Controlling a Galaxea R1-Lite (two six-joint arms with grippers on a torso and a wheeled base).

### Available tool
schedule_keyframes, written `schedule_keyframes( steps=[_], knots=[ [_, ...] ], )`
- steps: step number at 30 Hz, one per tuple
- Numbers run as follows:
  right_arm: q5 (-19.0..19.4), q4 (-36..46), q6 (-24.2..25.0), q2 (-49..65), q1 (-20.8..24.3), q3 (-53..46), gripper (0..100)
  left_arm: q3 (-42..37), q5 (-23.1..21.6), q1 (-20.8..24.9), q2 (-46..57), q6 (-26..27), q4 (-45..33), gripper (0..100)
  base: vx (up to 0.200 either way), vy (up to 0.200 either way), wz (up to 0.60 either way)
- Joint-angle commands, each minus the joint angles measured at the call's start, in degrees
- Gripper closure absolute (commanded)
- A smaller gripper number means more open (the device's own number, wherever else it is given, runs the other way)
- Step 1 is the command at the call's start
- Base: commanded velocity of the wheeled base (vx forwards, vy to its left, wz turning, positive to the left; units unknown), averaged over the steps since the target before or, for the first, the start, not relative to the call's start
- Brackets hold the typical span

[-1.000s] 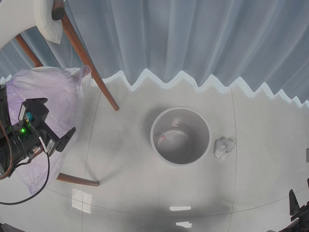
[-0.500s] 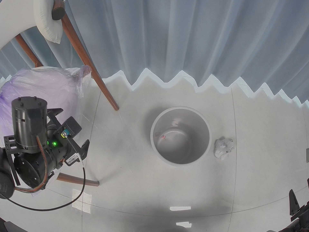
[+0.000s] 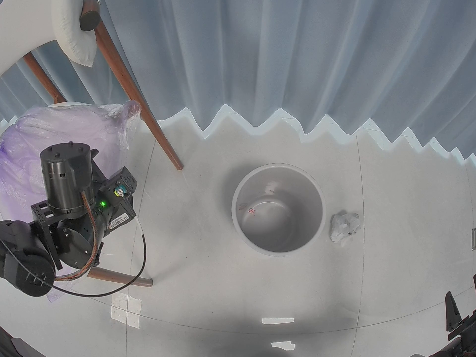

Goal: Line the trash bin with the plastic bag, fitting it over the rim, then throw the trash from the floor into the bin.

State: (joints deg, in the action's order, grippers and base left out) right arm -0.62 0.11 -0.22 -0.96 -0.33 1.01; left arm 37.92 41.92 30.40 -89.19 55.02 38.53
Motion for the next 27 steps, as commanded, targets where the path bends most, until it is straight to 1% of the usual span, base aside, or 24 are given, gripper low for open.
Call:
schedule_keyframes(
  steps=[1,4,11,12,22,27],
  knots=[
    [0.01,0.07,-0.04,0.88,-0.02,-0.92,0,-0.22,0.00,-2.63,-2.13,0.18,0.23,0,0.000,0.000,0.00],
    [0.01,-0.02,-0.04,0.88,-0.02,-0.92,0,-0.22,-0.18,-3.68,-2.22,0.18,0.23,0,0.000,0.000,0.00],
    [0.01,-0.02,-0.04,0.88,-0.02,-1.01,0,0.13,0.00,-3.77,-2.22,0.71,0.31,0,0.000,0.000,0.00],
    [0.01,0.07,-0.04,0.88,0.07,-0.92,0,-0.04,0.00,-3.86,-2.13,1.06,0.31,100,0.000,0.000,0.00],
    [0.01,-0.02,-0.04,0.88,-0.02,-0.92,0,-0.40,-0.35,-4.83,-1.25,0.62,0.31,100,0.000,0.000,0.00],
    [0.01,-0.02,-0.04,0.88,-0.02,-0.92,0,-0.22,-0.53,-3.77,1.47,-0.26,0.14,100,0.000,0.000,0.00]
  ],
)
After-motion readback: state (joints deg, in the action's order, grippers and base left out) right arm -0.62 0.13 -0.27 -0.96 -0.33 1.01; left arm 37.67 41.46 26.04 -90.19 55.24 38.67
